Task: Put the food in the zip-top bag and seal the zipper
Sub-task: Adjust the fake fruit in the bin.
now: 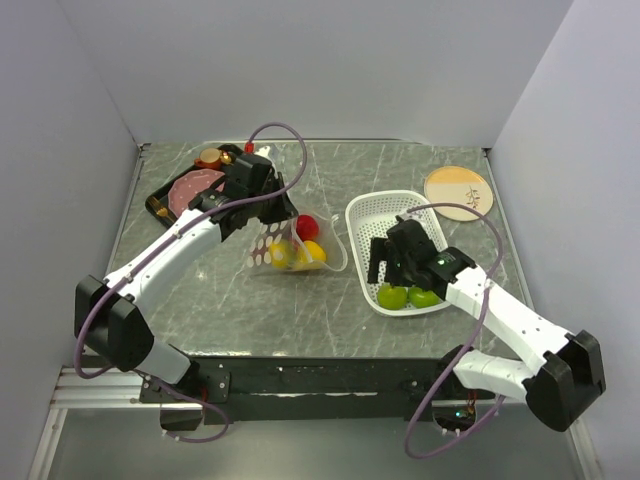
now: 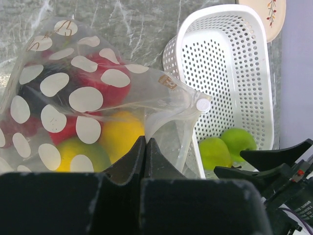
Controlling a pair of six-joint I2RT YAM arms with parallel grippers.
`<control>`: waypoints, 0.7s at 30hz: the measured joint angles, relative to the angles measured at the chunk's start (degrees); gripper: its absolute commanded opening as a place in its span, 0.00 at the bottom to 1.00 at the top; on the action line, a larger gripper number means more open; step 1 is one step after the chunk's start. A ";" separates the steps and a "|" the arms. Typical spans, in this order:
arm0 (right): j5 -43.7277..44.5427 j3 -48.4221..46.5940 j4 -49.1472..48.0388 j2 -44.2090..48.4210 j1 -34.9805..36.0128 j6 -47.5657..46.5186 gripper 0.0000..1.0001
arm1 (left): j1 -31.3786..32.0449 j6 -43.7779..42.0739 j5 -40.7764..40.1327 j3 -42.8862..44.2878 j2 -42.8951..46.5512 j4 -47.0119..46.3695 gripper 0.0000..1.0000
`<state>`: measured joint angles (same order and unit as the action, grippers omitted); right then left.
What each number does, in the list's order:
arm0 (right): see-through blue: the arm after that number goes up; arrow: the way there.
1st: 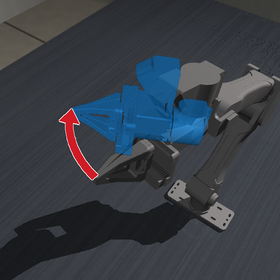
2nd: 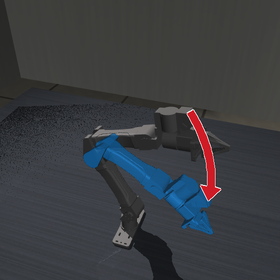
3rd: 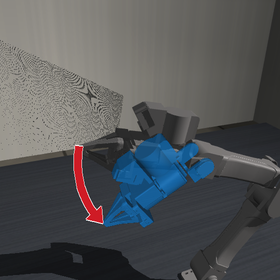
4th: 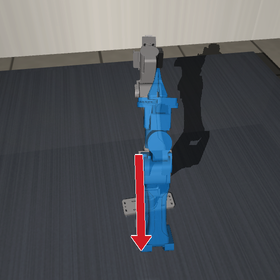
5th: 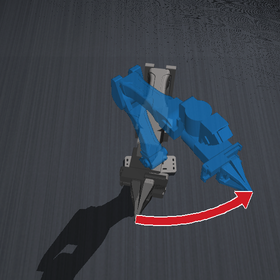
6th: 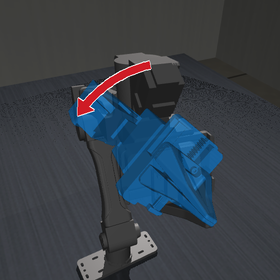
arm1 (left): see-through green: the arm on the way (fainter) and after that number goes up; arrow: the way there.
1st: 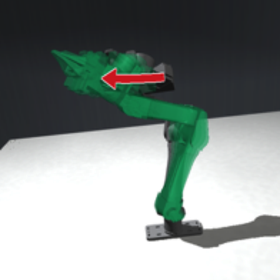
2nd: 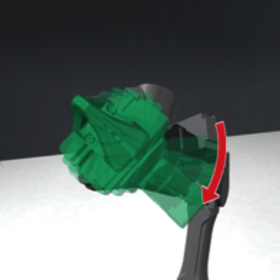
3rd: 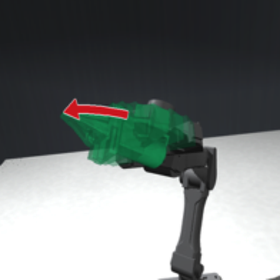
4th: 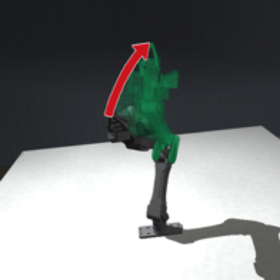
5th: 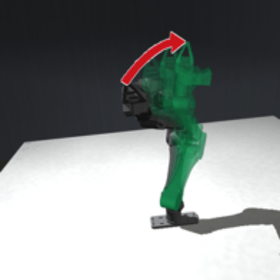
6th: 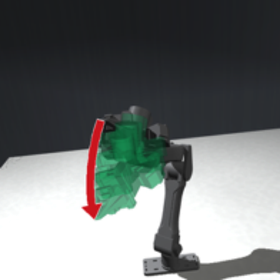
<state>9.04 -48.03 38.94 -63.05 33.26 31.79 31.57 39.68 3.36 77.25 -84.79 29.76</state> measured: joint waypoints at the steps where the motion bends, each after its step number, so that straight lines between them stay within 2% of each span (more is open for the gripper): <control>1: 0.33 0.00 0.39 -0.39 0.26 0.28 1.00 | 0.00 -0.02 0.09 0.00 -0.04 0.00 0.01; 6: 2.67 0.79 1.22 -0.85 1.66 2.62 1.00 | 0.00 0.00 0.07 0.00 -0.15 -0.04 0.01; 9: 3.67 1.36 1.22 -1.77 1.86 3.45 0.95 | 0.00 -0.02 0.33 -0.02 -0.15 -0.09 0.01; 10: 3.72 1.68 1.14 -2.19 1.86 3.65 0.91 | 0.00 -0.02 0.33 -0.02 -0.15 -0.09 0.01; 12: 3.69 2.71 0.85 -3.34 1.95 4.02 0.89 | 0.00 -0.02 0.33 -0.02 -0.15 -0.09 0.01; 17: 4.11 4.90 0.85 -4.79 2.14 5.66 0.76 | 0.00 -0.04 0.31 -0.04 -0.15 -0.07 0.01; 19: 4.48 5.16 0.61 -4.87 2.14 6.23 0.67 | 0.00 -0.04 0.33 -0.04 -0.15 -0.07 0.01; 21: 4.92 5.16 0.02 -5.27 2.14 6.51 0.65 | 0.00 -0.04 0.35 -0.11 -0.15 -0.11 0.01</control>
<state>13.96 -42.87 38.96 -68.31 35.40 38.30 31.57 39.64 3.70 77.14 -84.95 29.65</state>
